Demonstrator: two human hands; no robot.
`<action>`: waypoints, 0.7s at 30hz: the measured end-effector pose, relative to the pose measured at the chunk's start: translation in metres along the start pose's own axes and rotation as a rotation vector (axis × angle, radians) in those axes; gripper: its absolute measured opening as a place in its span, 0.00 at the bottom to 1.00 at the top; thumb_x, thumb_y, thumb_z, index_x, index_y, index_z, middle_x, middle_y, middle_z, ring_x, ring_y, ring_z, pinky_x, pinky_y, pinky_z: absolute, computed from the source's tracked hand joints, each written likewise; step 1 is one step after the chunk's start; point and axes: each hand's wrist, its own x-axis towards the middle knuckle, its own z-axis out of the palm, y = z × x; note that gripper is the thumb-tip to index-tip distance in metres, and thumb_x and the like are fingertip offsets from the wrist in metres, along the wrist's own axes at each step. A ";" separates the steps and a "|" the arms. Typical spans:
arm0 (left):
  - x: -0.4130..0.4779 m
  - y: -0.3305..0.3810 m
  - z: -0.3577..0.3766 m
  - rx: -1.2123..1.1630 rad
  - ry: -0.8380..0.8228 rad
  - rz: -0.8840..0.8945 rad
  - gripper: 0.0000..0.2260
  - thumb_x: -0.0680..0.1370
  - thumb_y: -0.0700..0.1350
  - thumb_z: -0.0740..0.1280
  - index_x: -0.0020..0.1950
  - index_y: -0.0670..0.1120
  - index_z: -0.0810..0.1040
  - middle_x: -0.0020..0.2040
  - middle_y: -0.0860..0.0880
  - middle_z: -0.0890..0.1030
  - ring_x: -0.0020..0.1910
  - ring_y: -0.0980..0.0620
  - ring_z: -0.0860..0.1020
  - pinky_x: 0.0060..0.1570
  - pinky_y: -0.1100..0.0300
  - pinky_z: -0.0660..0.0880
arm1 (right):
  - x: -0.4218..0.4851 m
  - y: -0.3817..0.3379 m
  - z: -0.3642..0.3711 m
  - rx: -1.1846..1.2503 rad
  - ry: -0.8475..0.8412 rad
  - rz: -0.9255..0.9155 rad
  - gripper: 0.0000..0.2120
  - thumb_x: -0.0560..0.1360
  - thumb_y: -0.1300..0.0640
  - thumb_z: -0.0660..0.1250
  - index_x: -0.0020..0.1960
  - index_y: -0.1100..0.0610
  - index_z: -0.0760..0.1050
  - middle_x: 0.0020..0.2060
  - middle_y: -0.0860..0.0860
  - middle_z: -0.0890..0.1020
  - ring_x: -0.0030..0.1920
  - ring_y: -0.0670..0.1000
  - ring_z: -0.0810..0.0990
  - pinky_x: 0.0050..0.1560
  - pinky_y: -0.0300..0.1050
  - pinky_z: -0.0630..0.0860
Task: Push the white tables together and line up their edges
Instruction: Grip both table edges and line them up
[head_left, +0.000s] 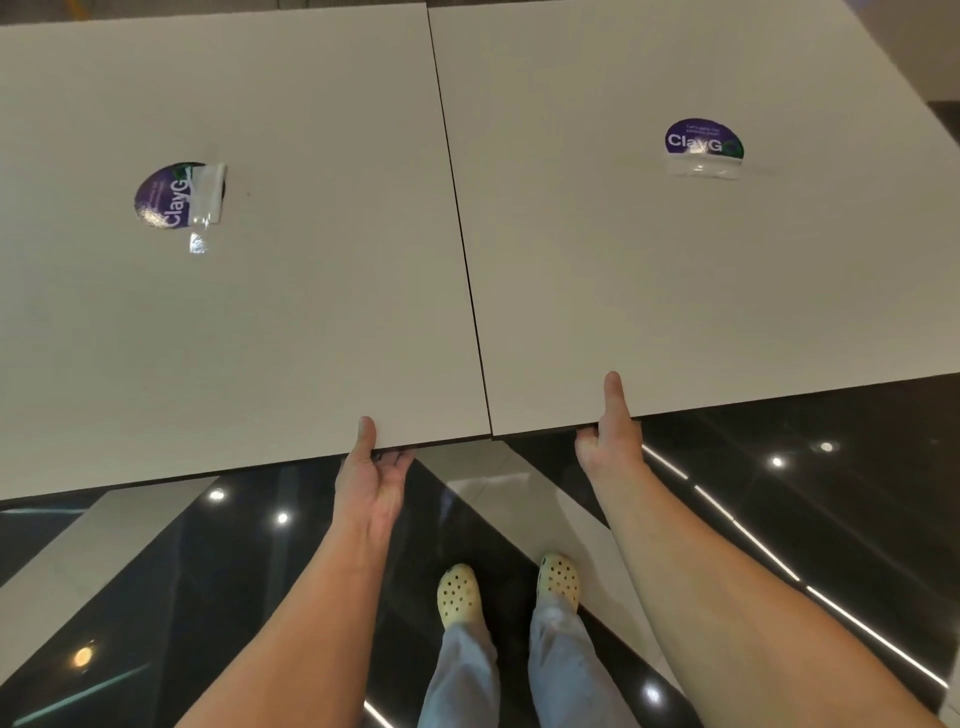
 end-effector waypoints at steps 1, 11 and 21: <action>-0.001 0.001 -0.001 0.006 0.003 0.004 0.20 0.77 0.41 0.65 0.68 0.41 0.67 0.59 0.40 0.78 0.57 0.41 0.78 0.49 0.41 0.76 | 0.000 0.001 0.003 0.004 0.009 0.003 0.20 0.70 0.53 0.75 0.59 0.50 0.73 0.53 0.51 0.83 0.50 0.51 0.83 0.54 0.49 0.80; 0.001 -0.001 -0.005 -0.014 0.006 0.032 0.19 0.77 0.41 0.65 0.68 0.41 0.68 0.61 0.40 0.77 0.59 0.40 0.77 0.60 0.35 0.70 | -0.004 0.003 0.007 -0.017 0.009 -0.003 0.21 0.71 0.55 0.75 0.61 0.50 0.73 0.55 0.51 0.82 0.52 0.51 0.82 0.56 0.51 0.79; 0.007 -0.003 0.003 0.004 0.051 0.059 0.18 0.77 0.41 0.66 0.66 0.40 0.69 0.58 0.41 0.79 0.57 0.42 0.79 0.58 0.37 0.72 | -0.001 -0.003 0.003 -0.078 0.010 0.031 0.24 0.71 0.54 0.75 0.64 0.54 0.72 0.56 0.52 0.82 0.53 0.51 0.82 0.42 0.44 0.80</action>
